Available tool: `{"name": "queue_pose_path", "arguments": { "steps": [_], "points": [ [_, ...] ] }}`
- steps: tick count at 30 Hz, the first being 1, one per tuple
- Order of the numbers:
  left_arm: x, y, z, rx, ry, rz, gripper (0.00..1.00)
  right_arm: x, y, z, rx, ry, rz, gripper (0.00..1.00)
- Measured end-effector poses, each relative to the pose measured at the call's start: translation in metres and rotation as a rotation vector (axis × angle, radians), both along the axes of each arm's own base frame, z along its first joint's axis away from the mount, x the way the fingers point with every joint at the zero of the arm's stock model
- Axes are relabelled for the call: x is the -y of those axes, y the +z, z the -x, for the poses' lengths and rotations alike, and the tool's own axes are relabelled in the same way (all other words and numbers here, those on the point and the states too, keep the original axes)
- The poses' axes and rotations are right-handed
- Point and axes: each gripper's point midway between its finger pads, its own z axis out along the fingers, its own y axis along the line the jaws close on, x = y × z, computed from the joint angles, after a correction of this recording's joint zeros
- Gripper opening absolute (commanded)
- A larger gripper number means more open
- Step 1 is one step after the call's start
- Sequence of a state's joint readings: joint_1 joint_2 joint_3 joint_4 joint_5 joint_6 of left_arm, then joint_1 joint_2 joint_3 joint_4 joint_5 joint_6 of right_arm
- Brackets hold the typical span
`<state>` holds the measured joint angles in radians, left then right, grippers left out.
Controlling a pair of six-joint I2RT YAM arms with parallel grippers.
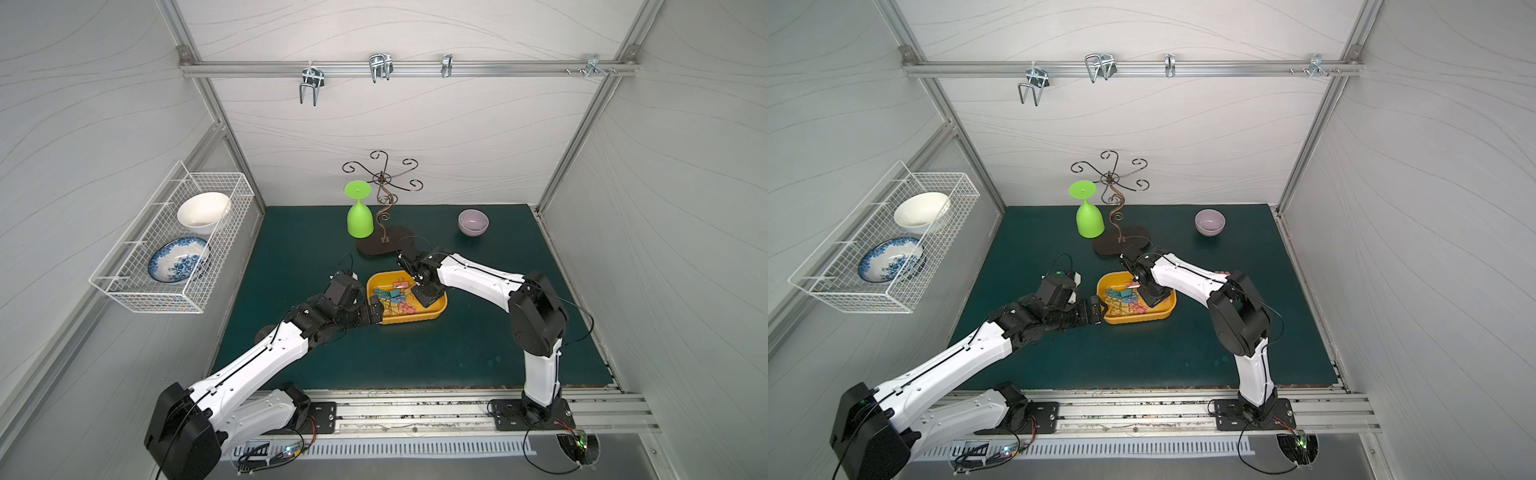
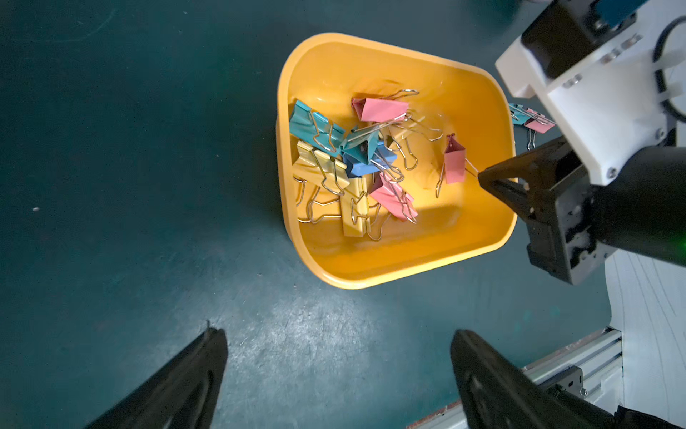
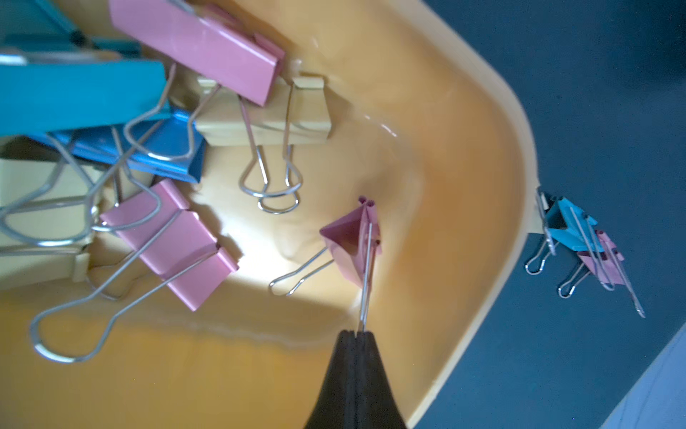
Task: Take out the binder clips from the storage box
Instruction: Pick up the binder clip from the storage box.
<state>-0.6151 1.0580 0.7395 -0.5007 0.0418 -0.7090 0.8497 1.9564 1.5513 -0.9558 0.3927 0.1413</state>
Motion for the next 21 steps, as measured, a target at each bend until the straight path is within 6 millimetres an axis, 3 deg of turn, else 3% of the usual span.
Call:
{"name": "queue_pose_path", "arguments": {
  "steps": [10,16,21],
  "points": [
    [0.012,0.000,0.002,-0.019,-0.043,0.047,0.99,0.008,0.020,-0.010,0.083,0.000,0.029,0.00],
    [0.022,0.003,0.002,-0.016,-0.082,0.081,0.99,0.012,0.074,-0.010,0.211,0.004,-0.088,0.00],
    [0.038,0.007,0.006,-0.006,-0.146,0.071,0.99,0.034,0.127,-0.002,0.348,0.032,-0.213,0.00]
  ]
}}
